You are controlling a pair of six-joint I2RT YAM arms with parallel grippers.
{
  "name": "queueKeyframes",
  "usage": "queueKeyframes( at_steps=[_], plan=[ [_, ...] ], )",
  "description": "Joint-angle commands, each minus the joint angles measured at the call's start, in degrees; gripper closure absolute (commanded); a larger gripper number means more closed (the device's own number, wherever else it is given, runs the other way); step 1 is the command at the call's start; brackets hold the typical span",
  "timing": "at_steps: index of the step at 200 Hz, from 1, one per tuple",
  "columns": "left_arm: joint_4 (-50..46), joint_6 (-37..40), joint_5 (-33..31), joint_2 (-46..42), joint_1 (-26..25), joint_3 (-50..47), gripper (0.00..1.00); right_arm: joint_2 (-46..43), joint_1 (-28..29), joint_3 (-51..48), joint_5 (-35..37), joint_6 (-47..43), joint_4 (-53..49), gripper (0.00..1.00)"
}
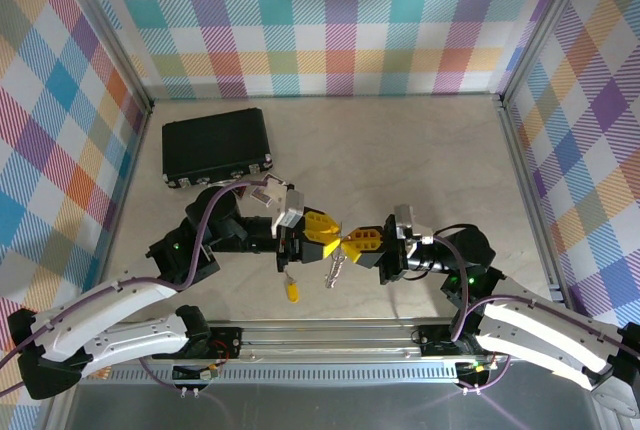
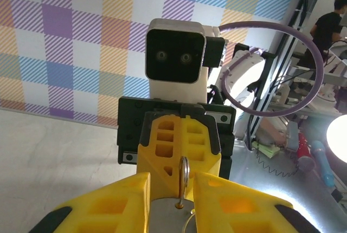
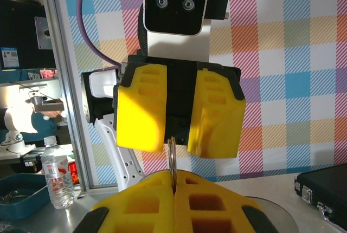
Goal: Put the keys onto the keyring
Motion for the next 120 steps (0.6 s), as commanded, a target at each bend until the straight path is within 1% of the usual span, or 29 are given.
queueKeyframes(
  at_steps=[1, 19, 43, 76, 112, 116, 120],
  plan=[
    [3.5, -1.2, 2.8, 0.4, -0.2, -0.6, 0.78, 0.0, 0.1, 0.3, -0.6, 1.0, 3.8, 1.0],
    [3.7, -1.3, 2.9, 0.7, -0.2, -0.6, 0.8, 0.0, 0.1, 0.3, -0.7, 1.0, 4.0, 1.0],
    [3.3, -0.9, 2.6, 0.9, -0.2, -0.7, 0.86, 0.0, 0.1, 0.5, -0.7, 0.9, 3.8, 1.0],
    [2.7, -0.5, 2.9, 0.7, -0.2, -0.3, 1.0, 0.0, 0.1, 0.7, -0.2, 0.6, 3.3, 1.0],
    [-1.4, 2.2, 2.7, 0.5, -0.2, 1.4, 1.0, -0.6, 0.1, 2.3, 2.0, -0.6, -2.4, 1.0],
    [-2.1, 2.6, 2.6, 0.6, -0.2, 1.8, 1.0, -0.7, 0.1, 2.5, 2.1, -0.7, -4.6, 0.96],
    [-2.8, 3.1, 2.4, 0.6, -0.2, 2.0, 1.0, -1.0, 0.1, 2.9, 2.2, -1.0, -6.1, 0.89]
  ],
)
